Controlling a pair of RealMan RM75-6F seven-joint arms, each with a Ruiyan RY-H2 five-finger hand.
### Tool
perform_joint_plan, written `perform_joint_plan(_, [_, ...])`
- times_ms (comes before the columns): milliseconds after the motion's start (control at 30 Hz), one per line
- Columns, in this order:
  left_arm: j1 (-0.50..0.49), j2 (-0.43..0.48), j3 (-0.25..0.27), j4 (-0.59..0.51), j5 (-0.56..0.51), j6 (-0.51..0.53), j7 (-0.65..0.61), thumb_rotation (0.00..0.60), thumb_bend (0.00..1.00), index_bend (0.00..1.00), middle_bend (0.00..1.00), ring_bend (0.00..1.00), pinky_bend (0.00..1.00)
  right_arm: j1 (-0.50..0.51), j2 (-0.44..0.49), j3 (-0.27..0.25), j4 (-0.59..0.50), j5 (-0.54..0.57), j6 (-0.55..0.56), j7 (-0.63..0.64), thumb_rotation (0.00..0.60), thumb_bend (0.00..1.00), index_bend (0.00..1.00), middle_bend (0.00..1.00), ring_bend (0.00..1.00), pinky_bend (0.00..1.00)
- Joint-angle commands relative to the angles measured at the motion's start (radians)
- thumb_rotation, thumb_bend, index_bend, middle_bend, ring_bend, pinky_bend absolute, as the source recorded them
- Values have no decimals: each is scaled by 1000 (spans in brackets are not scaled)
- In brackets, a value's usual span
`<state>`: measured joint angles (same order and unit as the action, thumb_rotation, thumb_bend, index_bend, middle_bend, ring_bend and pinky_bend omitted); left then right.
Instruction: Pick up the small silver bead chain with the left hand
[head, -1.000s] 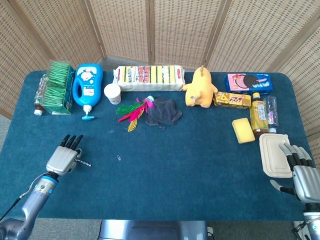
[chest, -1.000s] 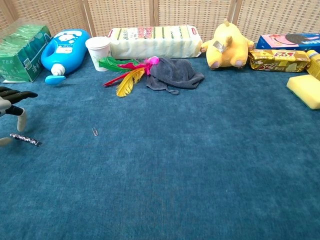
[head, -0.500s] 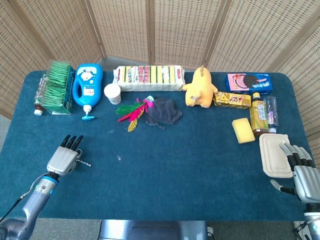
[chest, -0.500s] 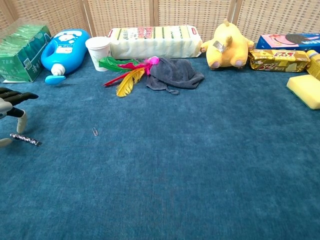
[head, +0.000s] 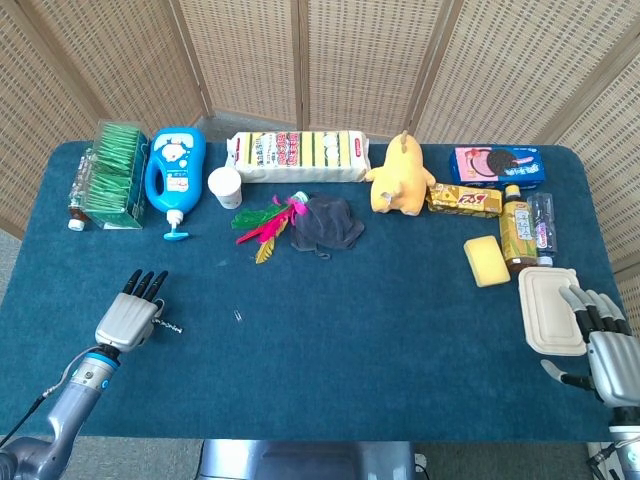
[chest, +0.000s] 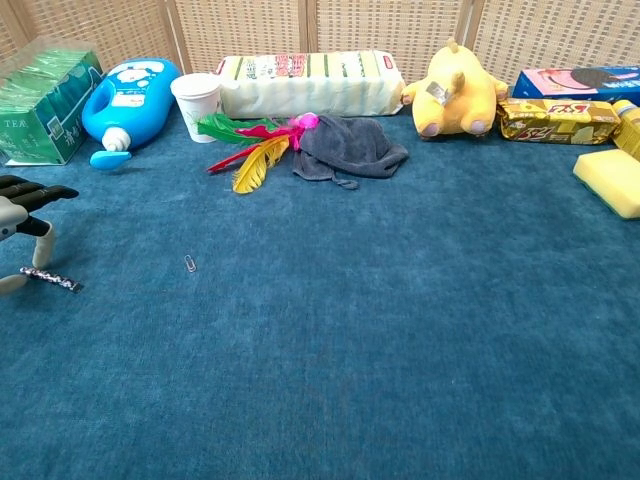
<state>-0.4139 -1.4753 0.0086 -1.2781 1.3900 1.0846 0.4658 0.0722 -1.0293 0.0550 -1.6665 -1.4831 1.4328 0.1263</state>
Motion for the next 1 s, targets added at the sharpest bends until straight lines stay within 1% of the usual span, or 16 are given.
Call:
perform_joint_plan(33, [0,-5,0,3,-1,1,4,600,664,473,0,0,0,-1,2,-1,-2,-3,2,3,600,0,0,0,0,0])
perform_joint_plan(433, [0,-24,5,25,6,16,40,600,691,487,0,0,0,0,7,-2,-3,-5,-1,20,600,0,0,0,0,0])
perform_joint_plan(1000, [-1,-24,4,24,17,29,34,600,720,499,0,0,0,2,11,-2,-3,-6,-4,37,600,0,0,0,0,0])
